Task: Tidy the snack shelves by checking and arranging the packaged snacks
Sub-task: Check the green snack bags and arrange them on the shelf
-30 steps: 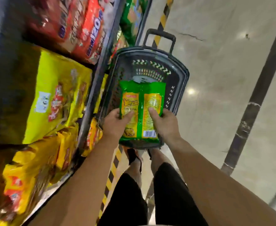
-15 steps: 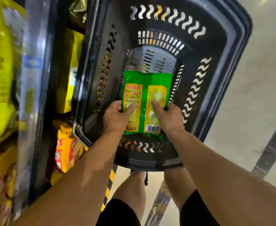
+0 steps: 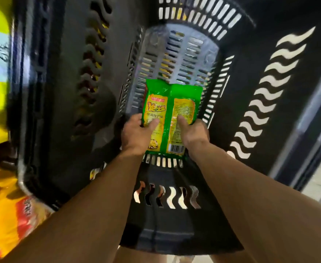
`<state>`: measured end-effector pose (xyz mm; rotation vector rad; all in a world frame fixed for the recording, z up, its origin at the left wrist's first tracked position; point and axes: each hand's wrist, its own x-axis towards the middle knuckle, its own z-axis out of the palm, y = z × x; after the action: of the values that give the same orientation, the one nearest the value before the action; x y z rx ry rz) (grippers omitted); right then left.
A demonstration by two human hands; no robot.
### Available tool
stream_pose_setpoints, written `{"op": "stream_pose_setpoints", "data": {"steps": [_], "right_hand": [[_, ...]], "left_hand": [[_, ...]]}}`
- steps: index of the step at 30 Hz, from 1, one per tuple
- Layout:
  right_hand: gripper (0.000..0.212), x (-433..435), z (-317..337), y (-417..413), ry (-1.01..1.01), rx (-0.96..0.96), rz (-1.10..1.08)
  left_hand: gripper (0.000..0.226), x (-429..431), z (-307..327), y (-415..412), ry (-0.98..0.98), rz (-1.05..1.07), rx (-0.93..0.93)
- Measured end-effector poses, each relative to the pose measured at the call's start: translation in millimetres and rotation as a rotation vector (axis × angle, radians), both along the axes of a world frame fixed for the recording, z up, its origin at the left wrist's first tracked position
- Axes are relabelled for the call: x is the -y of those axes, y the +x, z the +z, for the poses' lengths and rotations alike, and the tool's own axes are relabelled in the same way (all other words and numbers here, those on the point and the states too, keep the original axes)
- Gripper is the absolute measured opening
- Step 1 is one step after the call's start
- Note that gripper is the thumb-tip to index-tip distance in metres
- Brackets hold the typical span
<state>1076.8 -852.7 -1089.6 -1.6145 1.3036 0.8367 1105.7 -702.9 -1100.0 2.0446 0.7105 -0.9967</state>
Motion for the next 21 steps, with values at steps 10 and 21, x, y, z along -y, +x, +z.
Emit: {"op": "stream_pose_setpoints", "data": {"steps": [10, 21], "right_hand": [[0.059, -1.0, -23.0, 2.0, -0.014, -0.122, -0.013], [0.051, 3.9, 91.7, 18.6, -0.052, -0.105, 0.584]], "left_hand": [[0.046, 7.3, -12.5, 4.7, 0.042, 0.054, -0.016], [0.05, 7.8, 90.4, 23.2, 0.163, -0.418, -0.054]]}}
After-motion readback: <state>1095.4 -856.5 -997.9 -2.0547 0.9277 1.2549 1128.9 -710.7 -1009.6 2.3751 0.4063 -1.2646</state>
